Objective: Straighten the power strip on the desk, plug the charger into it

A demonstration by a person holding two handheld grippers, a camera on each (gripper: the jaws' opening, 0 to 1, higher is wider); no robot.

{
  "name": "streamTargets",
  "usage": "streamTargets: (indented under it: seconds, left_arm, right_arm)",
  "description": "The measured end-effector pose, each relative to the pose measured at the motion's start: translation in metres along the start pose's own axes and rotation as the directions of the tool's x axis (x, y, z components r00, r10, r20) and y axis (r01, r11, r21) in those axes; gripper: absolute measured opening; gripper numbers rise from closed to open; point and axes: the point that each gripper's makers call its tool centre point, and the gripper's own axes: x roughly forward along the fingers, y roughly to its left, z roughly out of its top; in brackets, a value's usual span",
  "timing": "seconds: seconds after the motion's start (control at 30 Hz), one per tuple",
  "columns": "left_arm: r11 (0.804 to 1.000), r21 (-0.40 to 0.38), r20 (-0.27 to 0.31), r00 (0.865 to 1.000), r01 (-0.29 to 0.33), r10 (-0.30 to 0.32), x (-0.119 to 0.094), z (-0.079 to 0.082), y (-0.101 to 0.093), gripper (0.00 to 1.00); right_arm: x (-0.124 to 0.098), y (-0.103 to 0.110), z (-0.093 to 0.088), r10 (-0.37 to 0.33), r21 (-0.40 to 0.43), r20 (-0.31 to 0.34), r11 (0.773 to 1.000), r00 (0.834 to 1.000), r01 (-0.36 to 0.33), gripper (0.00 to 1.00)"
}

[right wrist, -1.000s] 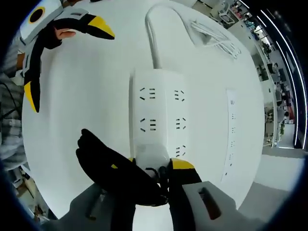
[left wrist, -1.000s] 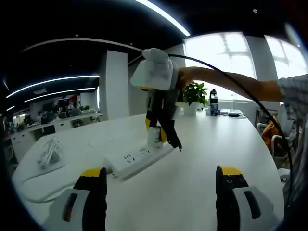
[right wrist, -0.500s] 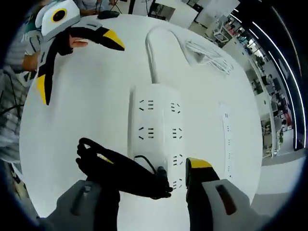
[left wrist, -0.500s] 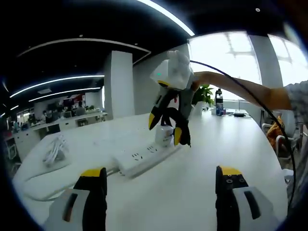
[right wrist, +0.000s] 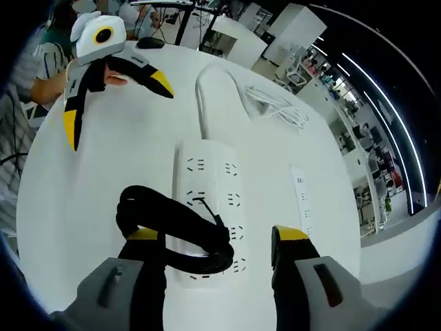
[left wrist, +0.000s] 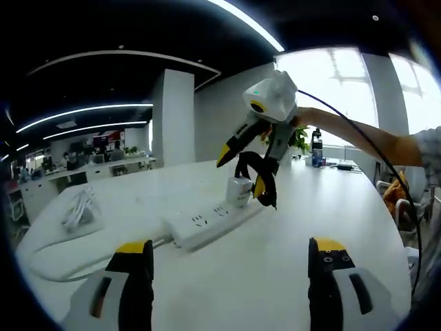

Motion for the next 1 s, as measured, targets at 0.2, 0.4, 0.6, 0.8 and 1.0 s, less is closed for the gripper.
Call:
streamTargets:
  seconds: [0.2, 0.4, 0.6, 0.8, 1.0]
  left_arm:
    - [1.000, -0.009, -0.004, 1.000, -0.006, 0.006, 0.001, -0.001, 0.002, 0.94]
    - [1.000, -0.013, -0.003, 1.000, -0.008, 0.008, 0.000, -0.001, 0.003, 0.94]
    - [1.000, -0.016, -0.001, 1.000, -0.007, 0.007, 0.000, -0.001, 0.003, 0.94]
    - [1.000, -0.019, -0.004, 1.000, -0.008, 0.008, 0.001, -0.002, 0.003, 0.94]
    - [1.000, -0.013, -0.011, 1.000, -0.004, 0.004, 0.003, -0.004, 0.002, 0.94]
  right_arm:
    - [-0.010, -0.008, -0.002, -0.025, -0.001, 0.014, 1.000, 1.000, 0.025, 0.62]
    - [-0.022, -0.011, 0.001, -0.034, 0.030, 0.054, 0.999, 0.998, 0.032, 0.59]
    - [-0.032, -0.016, 0.000, -0.029, 0.057, 0.097, 0.998, 0.995, 0.024, 0.59]
    - [-0.045, -0.018, -0.004, -0.038, 0.092, 0.135, 0.995, 0.990, 0.025, 0.58]
    - [-0.057, -0.015, -0.005, -0.034, 0.150, 0.219, 0.989, 0.975, 0.001, 0.63]
